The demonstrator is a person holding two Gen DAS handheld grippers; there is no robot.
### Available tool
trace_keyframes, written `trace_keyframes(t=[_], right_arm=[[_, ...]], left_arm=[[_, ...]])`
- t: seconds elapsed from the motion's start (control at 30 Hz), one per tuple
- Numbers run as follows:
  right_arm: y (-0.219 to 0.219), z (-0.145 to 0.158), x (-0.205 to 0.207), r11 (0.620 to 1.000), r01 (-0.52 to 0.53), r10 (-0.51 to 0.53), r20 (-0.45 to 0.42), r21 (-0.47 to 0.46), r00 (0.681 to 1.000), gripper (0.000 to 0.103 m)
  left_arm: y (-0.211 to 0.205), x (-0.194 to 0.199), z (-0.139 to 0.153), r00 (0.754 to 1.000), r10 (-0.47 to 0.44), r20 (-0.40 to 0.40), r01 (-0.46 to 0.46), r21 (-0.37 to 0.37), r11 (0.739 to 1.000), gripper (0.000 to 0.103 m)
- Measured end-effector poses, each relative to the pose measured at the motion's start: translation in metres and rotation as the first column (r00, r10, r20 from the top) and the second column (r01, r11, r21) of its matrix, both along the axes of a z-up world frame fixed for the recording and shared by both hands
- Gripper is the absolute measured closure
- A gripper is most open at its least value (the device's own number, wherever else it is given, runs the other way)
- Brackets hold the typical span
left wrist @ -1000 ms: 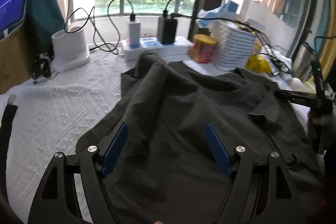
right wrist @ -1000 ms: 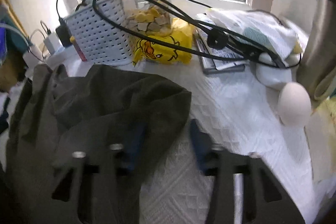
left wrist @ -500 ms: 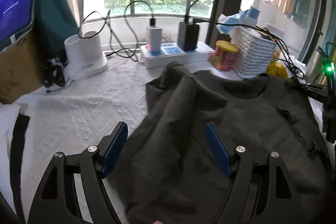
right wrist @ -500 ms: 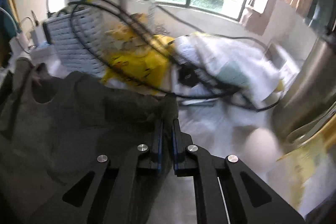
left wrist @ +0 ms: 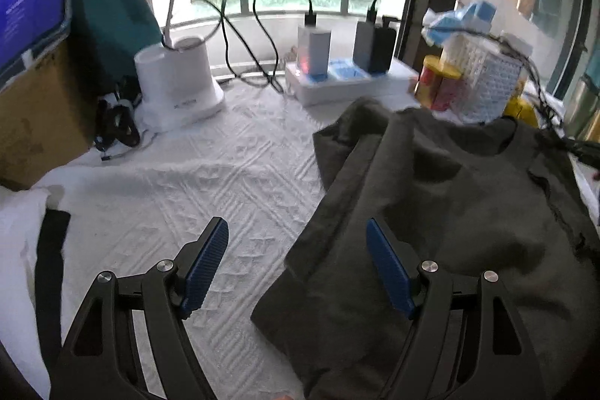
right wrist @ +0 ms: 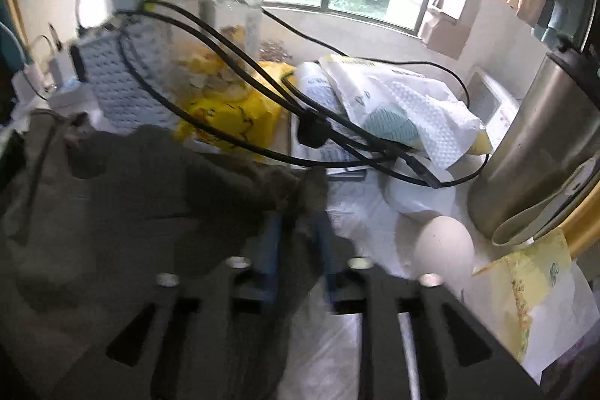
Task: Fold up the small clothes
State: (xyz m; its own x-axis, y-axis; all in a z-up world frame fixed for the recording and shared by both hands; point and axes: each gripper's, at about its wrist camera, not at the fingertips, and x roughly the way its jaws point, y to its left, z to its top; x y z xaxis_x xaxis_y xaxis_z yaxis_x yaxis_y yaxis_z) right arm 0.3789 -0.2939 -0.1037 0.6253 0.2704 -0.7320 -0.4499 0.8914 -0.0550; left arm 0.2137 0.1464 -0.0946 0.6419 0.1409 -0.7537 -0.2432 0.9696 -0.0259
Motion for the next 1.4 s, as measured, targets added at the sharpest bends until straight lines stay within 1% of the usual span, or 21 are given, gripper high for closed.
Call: trace_keyframes(t=[0.03,0.07,0.23,0.33,0.4,0.5,0.57,0.63,0.67,0.7,0.73,0.77,0.87,0.93,0.97,1.0,1.03,1.1,1.2,1.3,1.4], right_arm=[[0.0,0.006,-0.007,1.0,-0.01,0.01,0.021,0.006,1.0,0.038],[0.0,0.012,-0.013,1.0,-0.018,0.018,0.036,0.007,0.999,0.034],[-0.002,0.032,-0.044,0.999,-0.031,0.03,0.058,0.013,0.998,0.033],[0.002,0.043,-0.068,0.998,-0.059,0.058,0.067,0.019,0.996,0.033],[0.004,0.046,-0.082,0.997,-0.072,0.07,0.079,0.021,0.994,0.033],[0.008,0.05,-0.098,0.995,-0.089,0.086,0.094,0.033,0.992,0.033],[0.01,0.05,-0.106,0.995,-0.094,0.09,0.093,0.038,0.992,0.033],[0.01,0.048,-0.113,0.994,-0.103,0.098,0.085,0.047,0.991,0.033],[0.009,0.046,-0.114,0.993,-0.104,0.099,0.084,0.048,0.992,0.033],[0.008,0.045,-0.118,0.994,-0.101,0.097,0.081,0.05,0.992,0.033],[0.008,0.045,-0.121,0.994,-0.099,0.094,0.08,0.054,0.992,0.033],[0.006,0.044,-0.124,0.993,-0.097,0.092,0.079,0.061,0.993,0.033],[0.001,0.045,-0.13,0.993,-0.086,0.079,0.084,0.086,0.993,0.033],[-0.004,0.047,-0.134,0.991,-0.077,0.067,0.093,0.111,0.993,0.033],[-0.006,0.048,-0.136,0.989,-0.079,0.067,0.099,0.122,0.993,0.033],[-0.007,0.049,-0.138,0.988,-0.08,0.067,0.107,0.129,0.992,0.033],[-0.01,0.051,-0.141,0.987,-0.082,0.065,0.119,0.14,0.991,0.033],[-0.012,0.053,-0.143,0.985,-0.088,0.069,0.127,0.151,0.989,0.033],[-0.017,0.055,-0.144,0.984,-0.085,0.064,0.136,0.157,0.989,0.033],[-0.022,0.053,-0.143,0.982,-0.082,0.06,0.13,0.168,0.99,0.033],[-0.025,0.05,-0.145,0.98,-0.08,0.058,0.127,0.18,0.99,0.033]], left_arm=[[0.002,0.001,-0.003,1.0,0.0,-0.016,0.0,0.0,1.0,0.024],[0.005,0.001,-0.007,0.999,0.002,-0.033,-0.002,0.005,1.0,0.024],[0.015,-0.012,-0.017,0.997,0.004,-0.075,-0.005,-0.02,1.0,0.024],[0.018,-0.022,-0.023,0.996,-0.003,-0.093,0.0,-0.037,0.999,0.024],[0.02,-0.029,-0.025,0.996,-0.01,-0.093,0.004,-0.063,0.998,0.024],[0.02,-0.033,-0.025,0.997,-0.019,-0.078,0.013,-0.077,0.997,0.024],[0.02,-0.035,-0.026,0.998,-0.024,-0.066,0.019,-0.073,0.997,0.024],[0.016,-0.032,-0.026,0.996,-0.032,-0.087,0.027,-0.052,0.998,0.024],[0.014,-0.032,-0.025,0.995,-0.038,-0.091,0.032,-0.062,0.998,0.024],[0.013,-0.032,-0.023,0.995,-0.053,-0.087,0.046,-0.08,0.996,0.026],[0.01,-0.032,-0.022,0.994,-0.076,-0.082,0.068,-0.1,0.993,0.031],[0.005,-0.031,-0.022,0.992,-0.095,-0.085,0.086,-0.103,0.991,0.036],[-0.006,-0.027,-0.025,0.988,-0.118,-0.102,0.114,-0.041,0.993,0.037],[-0.007,-0.026,-0.023,0.986,-0.124,-0.108,0.12,-0.041,0.992,0.055],[-0.007,-0.026,-0.022,0.985,-0.129,-0.112,0.125,-0.043,0.991,0.078],[-0.008,-0.025,-0.021,0.984,-0.136,-0.115,0.131,-0.051,0.99,0.09],[-0.009,-0.025,-0.021,0.983,-0.144,-0.112,0.138,-0.057,0.989,0.09],[-0.015,-0.026,-0.019,0.983,-0.156,-0.094,0.151,-0.056,0.987,0.094],[-0.026,-0.031,-0.006,0.983,-0.18,-0.031,0.178,-0.061,0.982,0.094],[-0.043,-0.032,0.007,0.977,-0.211,0.006,0.211,-0.048,0.976,0.094],[-0.062,-0.034,0.017,0.969,-0.244,0.025,0.245,-0.028,0.969,0.094]])
